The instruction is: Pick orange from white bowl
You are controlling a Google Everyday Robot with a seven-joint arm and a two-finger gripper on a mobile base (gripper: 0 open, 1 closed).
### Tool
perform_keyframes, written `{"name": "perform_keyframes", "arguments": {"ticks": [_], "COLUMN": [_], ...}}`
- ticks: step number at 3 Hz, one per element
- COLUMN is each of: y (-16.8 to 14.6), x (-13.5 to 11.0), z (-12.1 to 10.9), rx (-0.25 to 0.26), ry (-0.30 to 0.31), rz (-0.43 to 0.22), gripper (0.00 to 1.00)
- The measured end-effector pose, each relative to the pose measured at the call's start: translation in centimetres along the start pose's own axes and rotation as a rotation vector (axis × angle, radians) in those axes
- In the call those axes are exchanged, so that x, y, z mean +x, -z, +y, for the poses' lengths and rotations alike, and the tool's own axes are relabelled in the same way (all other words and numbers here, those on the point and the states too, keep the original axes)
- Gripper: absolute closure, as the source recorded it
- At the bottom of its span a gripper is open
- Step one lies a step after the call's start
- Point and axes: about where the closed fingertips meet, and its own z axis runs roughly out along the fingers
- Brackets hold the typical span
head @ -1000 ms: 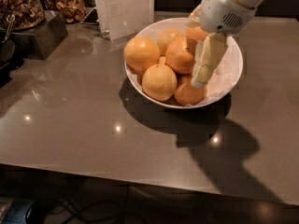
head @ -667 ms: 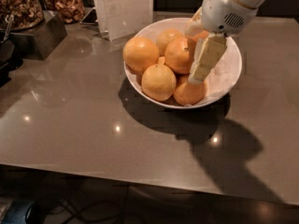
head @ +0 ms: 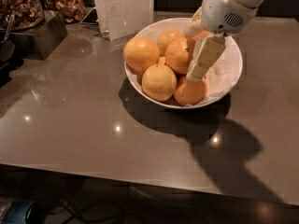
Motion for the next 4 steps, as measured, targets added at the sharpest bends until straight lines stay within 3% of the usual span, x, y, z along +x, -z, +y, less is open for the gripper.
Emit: {"name": "perform_keyframes", "arguments": {"ticks": [2,4], "y": [-1.3,-3.5], "x": [-0.5,0.1], "z": [-2.0,-2.8], "rx": [0.000,-0.042], "ry": [-0.003,-0.029], "rz": [-0.003,-0.014], "gripper": [0.15,0.19]}}
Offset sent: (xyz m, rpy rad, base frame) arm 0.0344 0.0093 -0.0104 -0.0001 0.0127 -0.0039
